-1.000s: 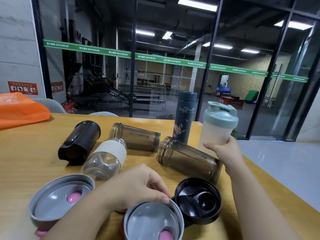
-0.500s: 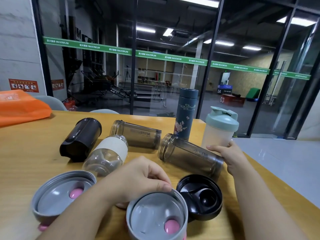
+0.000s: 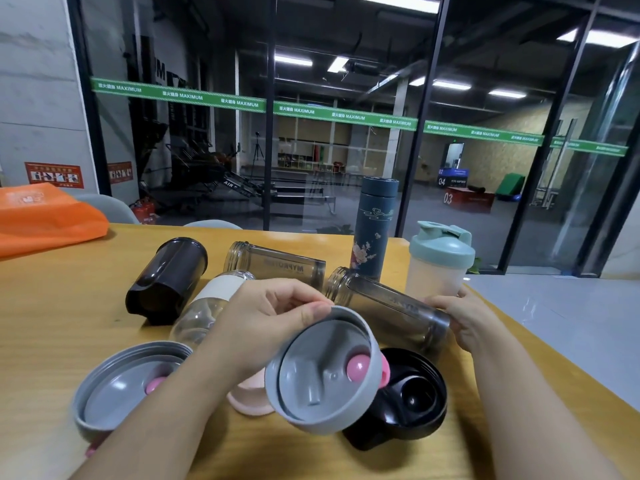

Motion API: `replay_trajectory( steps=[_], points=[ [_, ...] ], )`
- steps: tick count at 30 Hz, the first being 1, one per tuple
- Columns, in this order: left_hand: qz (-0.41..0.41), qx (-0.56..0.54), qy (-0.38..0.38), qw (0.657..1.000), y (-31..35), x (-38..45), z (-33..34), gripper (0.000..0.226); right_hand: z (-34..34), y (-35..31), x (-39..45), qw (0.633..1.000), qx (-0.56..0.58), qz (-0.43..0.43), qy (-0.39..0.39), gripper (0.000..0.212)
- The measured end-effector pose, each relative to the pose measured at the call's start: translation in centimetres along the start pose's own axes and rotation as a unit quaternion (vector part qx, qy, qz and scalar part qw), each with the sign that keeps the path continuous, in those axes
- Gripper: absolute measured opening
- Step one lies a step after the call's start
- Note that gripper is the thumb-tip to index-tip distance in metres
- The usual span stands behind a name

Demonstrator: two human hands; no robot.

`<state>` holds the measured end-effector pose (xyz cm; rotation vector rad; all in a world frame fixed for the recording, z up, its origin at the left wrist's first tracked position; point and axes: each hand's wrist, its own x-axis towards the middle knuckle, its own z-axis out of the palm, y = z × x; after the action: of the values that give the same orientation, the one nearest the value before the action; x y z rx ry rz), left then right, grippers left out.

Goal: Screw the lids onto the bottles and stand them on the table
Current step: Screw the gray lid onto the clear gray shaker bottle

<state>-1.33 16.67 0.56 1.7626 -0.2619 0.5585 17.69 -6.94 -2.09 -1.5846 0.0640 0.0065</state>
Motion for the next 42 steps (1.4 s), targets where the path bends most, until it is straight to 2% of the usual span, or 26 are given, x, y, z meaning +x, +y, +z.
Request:
replay_trajectory(
  steps=[5, 7, 14, 18, 22, 24, 26, 30, 32, 36, 40, 42],
  points=[
    [0.008, 0.019, 0.060, 0.998, -0.3, 0.4, 0.0, 0.004, -0.3, 0.0, 0.1, 1.000, -0.008, -0.002, -0.005, 0.044],
    [0.002, 0.044, 0.074, 0.996, -0.7, 0.5, -0.1, 0.009, -0.2, 0.1, 0.2, 1.000, -0.019, -0.002, -0.008, 0.045],
    [-0.063, 0.093, 0.132, 0.985, -2.0, 0.9, 0.0, 0.014, -0.2, -0.4, -0.6, 1.000, -0.006, 0.009, -0.018, 0.041],
    [-0.100, 0.077, 0.139, 0.982, -1.9, 0.8, 0.0, 0.014, -0.5, -1.1, -0.5, 1.000, -0.003, 0.002, -0.008, 0.042],
    [-0.131, -0.031, 0.067, 0.989, -1.7, 0.7, 0.1, 0.030, -0.6, -2.6, -0.6, 0.998, -0.046, 0.002, 0.053, 0.061],
    [-0.156, -0.086, 0.072, 0.981, -1.4, 0.6, 0.2, 0.033, -0.4, -3.3, -0.5, 0.995, -0.062, -0.020, 0.074, 0.064],
    [-0.179, -0.153, 0.070, 0.969, -1.1, 0.6, 0.5, 0.033, 0.2, -3.6, -0.9, 0.988, -0.083, -0.053, 0.119, 0.057],
    [-0.229, -0.269, 0.085, 0.932, -0.8, 1.0, 0.4, 0.026, 1.7, -4.2, -2.5, 0.949, -0.206, -0.105, 0.216, 0.060],
    [-0.248, -0.332, 0.098, 0.905, -0.6, 1.0, 0.3, 0.023, 2.4, -4.4, -3.4, 0.938, -0.251, -0.125, 0.202, 0.059],
    [-0.257, -0.451, 0.092, 0.850, -0.6, 1.2, 0.2, 0.032, 3.8, -4.3, -4.7, 0.919, -0.343, -0.147, 0.130, 0.045],
    [-0.263, -0.468, 0.088, 0.839, -0.4, 1.2, 0.0, 0.024, 4.7, -3.2, -4.7, 0.899, -0.419, -0.127, 0.024, 0.071],
    [-0.259, -0.473, 0.063, 0.839, -0.3, 1.0, -0.1, 0.030, 4.9, -2.9, -4.9, 0.894, -0.431, -0.123, -0.024, 0.079]
  ],
)
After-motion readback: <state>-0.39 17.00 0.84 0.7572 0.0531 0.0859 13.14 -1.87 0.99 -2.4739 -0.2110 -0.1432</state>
